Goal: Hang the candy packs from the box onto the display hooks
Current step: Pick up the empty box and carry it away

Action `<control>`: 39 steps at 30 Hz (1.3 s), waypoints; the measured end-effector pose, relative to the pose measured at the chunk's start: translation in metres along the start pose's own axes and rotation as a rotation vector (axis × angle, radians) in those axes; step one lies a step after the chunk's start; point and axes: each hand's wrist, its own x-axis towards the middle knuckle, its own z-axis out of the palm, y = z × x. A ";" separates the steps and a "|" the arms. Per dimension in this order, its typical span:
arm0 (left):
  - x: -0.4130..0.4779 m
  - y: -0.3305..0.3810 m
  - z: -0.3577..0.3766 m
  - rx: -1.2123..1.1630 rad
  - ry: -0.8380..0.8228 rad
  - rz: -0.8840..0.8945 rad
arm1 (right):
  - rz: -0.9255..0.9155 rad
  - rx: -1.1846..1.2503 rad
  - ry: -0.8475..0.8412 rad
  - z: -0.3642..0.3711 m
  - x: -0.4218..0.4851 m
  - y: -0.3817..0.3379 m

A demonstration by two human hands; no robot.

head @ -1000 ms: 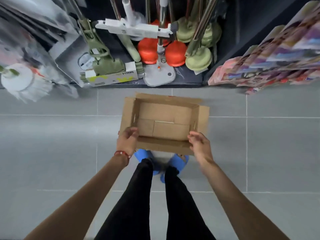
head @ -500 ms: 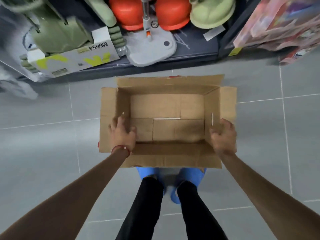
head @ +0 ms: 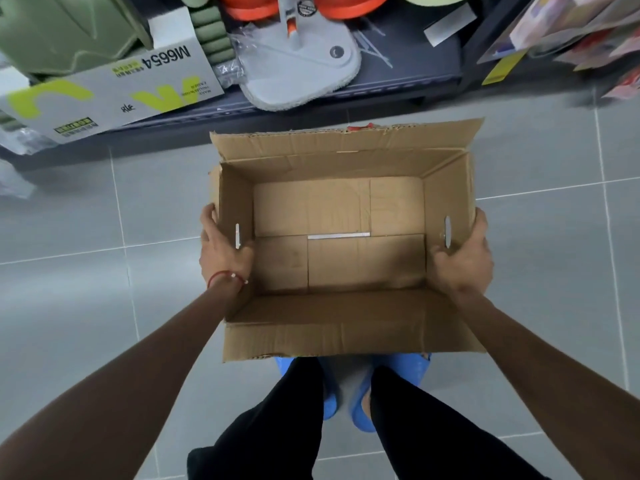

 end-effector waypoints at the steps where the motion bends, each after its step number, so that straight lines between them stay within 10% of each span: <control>1: 0.002 0.000 0.001 -0.006 -0.010 -0.010 | -0.001 0.002 0.009 0.000 0.003 0.002; 22: 0.014 -0.018 -0.002 -0.264 -0.019 -0.093 | 0.023 0.273 -0.098 0.002 0.023 0.013; 39: -0.132 0.000 -0.233 -0.401 -0.062 -0.291 | -0.077 0.214 -0.203 -0.194 -0.153 -0.096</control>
